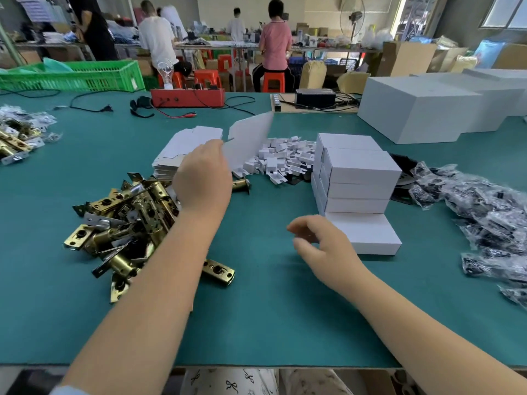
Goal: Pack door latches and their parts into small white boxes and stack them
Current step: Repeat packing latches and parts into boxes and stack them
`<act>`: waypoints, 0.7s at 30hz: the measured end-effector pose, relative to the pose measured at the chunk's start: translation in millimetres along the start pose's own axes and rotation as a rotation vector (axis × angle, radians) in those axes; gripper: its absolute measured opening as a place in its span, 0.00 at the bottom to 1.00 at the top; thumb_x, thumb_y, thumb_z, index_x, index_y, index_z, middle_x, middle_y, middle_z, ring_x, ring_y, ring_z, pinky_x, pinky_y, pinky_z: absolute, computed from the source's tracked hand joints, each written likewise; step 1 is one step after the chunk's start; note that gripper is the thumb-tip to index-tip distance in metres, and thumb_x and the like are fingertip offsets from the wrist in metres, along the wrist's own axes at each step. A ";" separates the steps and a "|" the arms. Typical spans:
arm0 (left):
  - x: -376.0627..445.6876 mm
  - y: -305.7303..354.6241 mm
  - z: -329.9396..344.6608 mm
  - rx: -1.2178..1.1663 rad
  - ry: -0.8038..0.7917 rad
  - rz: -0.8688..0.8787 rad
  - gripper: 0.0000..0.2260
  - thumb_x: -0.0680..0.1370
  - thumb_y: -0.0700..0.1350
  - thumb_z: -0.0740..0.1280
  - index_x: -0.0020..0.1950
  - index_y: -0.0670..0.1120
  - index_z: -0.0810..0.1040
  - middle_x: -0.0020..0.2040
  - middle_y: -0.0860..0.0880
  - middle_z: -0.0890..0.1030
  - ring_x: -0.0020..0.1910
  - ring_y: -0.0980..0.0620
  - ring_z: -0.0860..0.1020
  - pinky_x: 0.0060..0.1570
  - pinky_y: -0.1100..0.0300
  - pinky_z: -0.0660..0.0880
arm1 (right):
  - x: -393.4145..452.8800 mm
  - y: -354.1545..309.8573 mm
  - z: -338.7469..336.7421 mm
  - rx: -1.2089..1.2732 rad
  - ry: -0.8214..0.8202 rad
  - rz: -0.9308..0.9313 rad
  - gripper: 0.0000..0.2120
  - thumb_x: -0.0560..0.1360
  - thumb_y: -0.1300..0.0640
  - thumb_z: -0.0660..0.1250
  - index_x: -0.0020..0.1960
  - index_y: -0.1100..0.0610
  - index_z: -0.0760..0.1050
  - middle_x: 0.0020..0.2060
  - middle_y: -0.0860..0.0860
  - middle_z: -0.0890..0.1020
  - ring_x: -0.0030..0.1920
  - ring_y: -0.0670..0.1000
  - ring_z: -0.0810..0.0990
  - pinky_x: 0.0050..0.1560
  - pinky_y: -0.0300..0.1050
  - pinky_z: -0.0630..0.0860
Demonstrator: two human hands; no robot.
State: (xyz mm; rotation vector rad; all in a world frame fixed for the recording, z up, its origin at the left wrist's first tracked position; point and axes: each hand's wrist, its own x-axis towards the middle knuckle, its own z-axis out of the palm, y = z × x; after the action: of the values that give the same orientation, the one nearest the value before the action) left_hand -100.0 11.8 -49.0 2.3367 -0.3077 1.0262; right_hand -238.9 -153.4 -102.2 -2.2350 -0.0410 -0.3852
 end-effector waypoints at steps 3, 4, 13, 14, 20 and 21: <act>-17.7 14.8 -4.7 -0.549 -0.022 -0.314 0.11 0.80 0.41 0.62 0.58 0.44 0.82 0.52 0.48 0.83 0.46 0.58 0.77 0.47 0.69 0.73 | 9.0 -11.9 7.2 0.336 0.144 0.078 0.16 0.77 0.61 0.64 0.53 0.40 0.69 0.48 0.42 0.79 0.48 0.41 0.78 0.48 0.32 0.74; -23.9 20.5 -5.9 -0.775 -0.114 -0.424 0.09 0.80 0.40 0.64 0.56 0.45 0.82 0.51 0.48 0.84 0.46 0.56 0.79 0.48 0.64 0.78 | 12.5 -15.8 10.1 0.503 0.220 0.126 0.15 0.77 0.60 0.64 0.56 0.42 0.68 0.49 0.43 0.79 0.48 0.43 0.79 0.48 0.36 0.77; -67.1 26.4 -3.0 -1.114 -0.598 -0.659 0.13 0.77 0.36 0.65 0.58 0.49 0.76 0.50 0.50 0.83 0.46 0.51 0.83 0.42 0.56 0.82 | 15.4 6.1 7.4 0.653 0.608 0.271 0.04 0.78 0.55 0.65 0.45 0.48 0.72 0.39 0.42 0.78 0.40 0.43 0.76 0.42 0.39 0.74; -68.3 26.2 -1.3 -1.057 -0.560 -0.624 0.16 0.76 0.38 0.67 0.62 0.50 0.73 0.53 0.51 0.82 0.51 0.51 0.81 0.46 0.57 0.81 | 13.4 7.0 7.9 0.650 0.563 0.273 0.04 0.77 0.56 0.65 0.45 0.48 0.73 0.39 0.42 0.80 0.41 0.45 0.77 0.43 0.42 0.75; -80.3 27.2 6.7 -0.839 -0.764 -0.348 0.35 0.75 0.49 0.73 0.78 0.51 0.60 0.67 0.57 0.73 0.60 0.60 0.75 0.53 0.67 0.75 | 4.4 0.0 30.9 0.513 0.246 0.204 0.09 0.80 0.54 0.59 0.53 0.40 0.72 0.44 0.33 0.81 0.46 0.36 0.80 0.44 0.33 0.75; -82.0 27.6 7.3 -0.835 -0.787 -0.337 0.39 0.73 0.50 0.74 0.79 0.51 0.57 0.68 0.57 0.71 0.62 0.59 0.74 0.54 0.68 0.74 | 3.3 -0.5 33.2 0.534 0.222 0.190 0.09 0.79 0.50 0.58 0.57 0.41 0.71 0.47 0.33 0.81 0.49 0.35 0.79 0.47 0.33 0.74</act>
State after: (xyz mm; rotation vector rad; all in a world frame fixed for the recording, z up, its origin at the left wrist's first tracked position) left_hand -162.8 -16.1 -102.0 1.7905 -0.4913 -0.2242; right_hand -227.2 -128.2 -120.6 -1.6452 0.1667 -0.4543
